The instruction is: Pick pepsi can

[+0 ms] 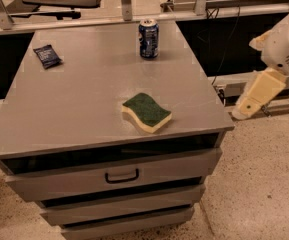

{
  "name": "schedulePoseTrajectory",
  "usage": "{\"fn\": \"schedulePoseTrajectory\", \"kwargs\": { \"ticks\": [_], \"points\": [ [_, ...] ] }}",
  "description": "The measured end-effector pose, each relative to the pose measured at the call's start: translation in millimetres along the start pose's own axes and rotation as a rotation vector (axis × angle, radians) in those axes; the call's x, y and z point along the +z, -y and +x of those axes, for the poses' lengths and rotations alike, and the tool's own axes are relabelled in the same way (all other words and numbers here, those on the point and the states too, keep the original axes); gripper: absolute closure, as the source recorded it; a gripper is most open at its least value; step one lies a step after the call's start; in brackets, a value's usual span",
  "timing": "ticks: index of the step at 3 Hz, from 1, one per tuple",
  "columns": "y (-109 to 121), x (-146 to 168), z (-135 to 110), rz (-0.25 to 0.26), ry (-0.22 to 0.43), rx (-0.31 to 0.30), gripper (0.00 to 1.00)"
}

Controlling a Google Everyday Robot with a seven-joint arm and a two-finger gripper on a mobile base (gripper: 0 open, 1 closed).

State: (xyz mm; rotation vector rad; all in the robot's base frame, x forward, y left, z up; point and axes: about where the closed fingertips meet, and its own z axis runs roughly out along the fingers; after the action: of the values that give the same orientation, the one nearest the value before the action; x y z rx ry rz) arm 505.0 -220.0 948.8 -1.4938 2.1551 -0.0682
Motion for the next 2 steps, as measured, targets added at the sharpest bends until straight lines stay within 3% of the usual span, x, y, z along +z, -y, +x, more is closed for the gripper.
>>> {"fn": "schedulePoseTrajectory", "kwargs": {
  "ticks": [1,2],
  "points": [
    [54,42,-23,0.072,0.154,0.047,0.0],
    [104,85,-68,0.105,0.327,0.075,0.0]
  ]
}}
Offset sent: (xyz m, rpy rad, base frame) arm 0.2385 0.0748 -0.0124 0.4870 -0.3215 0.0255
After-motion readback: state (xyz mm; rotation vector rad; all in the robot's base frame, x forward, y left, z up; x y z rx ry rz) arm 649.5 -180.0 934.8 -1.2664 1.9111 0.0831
